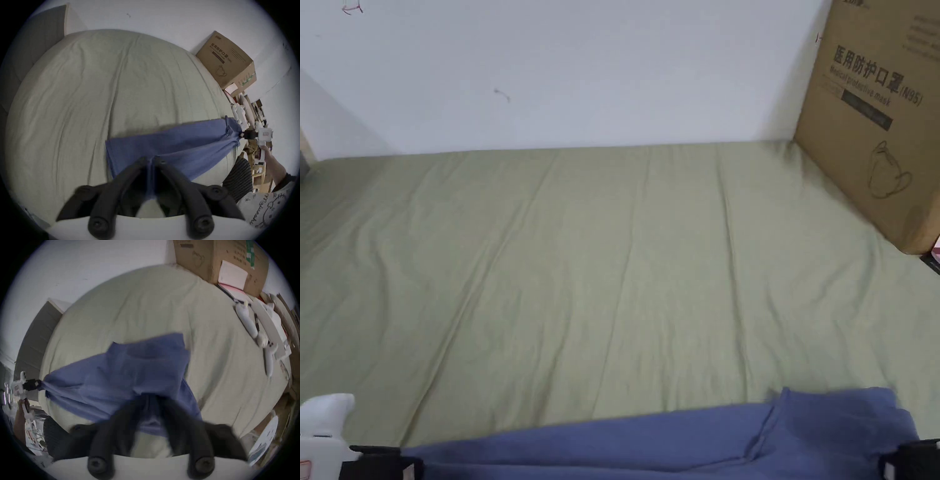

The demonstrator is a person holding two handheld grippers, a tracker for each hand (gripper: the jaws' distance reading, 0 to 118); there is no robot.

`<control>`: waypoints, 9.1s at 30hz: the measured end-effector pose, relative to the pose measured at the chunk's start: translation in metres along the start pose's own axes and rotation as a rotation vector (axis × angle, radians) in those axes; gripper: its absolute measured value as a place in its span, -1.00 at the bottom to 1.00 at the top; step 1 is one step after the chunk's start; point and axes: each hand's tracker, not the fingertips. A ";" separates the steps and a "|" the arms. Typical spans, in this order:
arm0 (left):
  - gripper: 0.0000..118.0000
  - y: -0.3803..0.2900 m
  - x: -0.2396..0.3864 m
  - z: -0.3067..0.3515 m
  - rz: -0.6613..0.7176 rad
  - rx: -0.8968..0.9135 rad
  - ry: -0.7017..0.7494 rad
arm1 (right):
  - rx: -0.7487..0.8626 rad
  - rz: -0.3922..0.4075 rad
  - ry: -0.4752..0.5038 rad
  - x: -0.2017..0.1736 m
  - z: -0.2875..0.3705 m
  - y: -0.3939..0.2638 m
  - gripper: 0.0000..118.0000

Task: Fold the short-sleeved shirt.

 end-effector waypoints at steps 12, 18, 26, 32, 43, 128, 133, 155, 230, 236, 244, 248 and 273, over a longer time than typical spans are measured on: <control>0.79 0.006 0.047 0.041 0.168 0.149 -0.157 | 0.223 0.090 0.099 -0.056 0.075 -0.003 0.86; 0.51 0.008 0.138 0.074 -0.118 0.469 0.107 | 0.552 0.243 0.216 -0.106 0.113 -0.010 0.17; -1.00 -0.007 0.156 0.067 -0.054 0.422 -0.070 | 0.584 0.094 0.351 -0.118 0.107 -0.017 -1.00; -1.00 0.007 0.030 0.069 0.138 0.261 -0.042 | 0.576 0.206 0.299 -0.126 0.120 -0.023 -1.00; 0.97 -0.028 -0.140 -0.032 0.673 0.001 -0.368 | 0.403 0.030 0.341 -0.138 0.089 -0.018 -1.00; -0.94 -0.012 0.154 -0.135 0.022 -0.190 -0.283 | 0.451 -0.154 0.407 -0.082 0.099 -0.034 -1.00; -0.94 -0.005 0.100 -0.067 0.095 -0.042 -0.399 | 0.466 -0.103 0.360 -0.095 0.095 -0.021 -1.00; 0.70 -0.046 -0.078 -0.132 0.534 -0.080 -0.979 | 0.613 -0.012 0.141 -0.143 0.078 0.035 -0.99; -0.98 -0.003 0.208 -0.024 -0.024 0.147 -0.388 | 0.668 0.040 0.455 -0.125 0.120 0.014 -0.99; -0.99 0.006 0.220 0.079 -0.241 0.797 -0.066 | 0.997 0.199 0.296 -0.171 0.168 0.008 -0.99; -1.00 0.008 0.238 0.092 -0.265 1.104 0.262 | 1.152 0.176 0.118 -0.185 0.159 0.010 -0.99; -1.00 0.001 0.234 0.080 -0.233 1.058 0.263 | 1.078 0.105 0.115 -0.178 0.145 0.006 -0.99; -1.00 -0.032 0.072 0.049 0.201 0.530 -0.071 | -0.024 0.161 0.394 -0.228 -0.073 -0.006 -0.99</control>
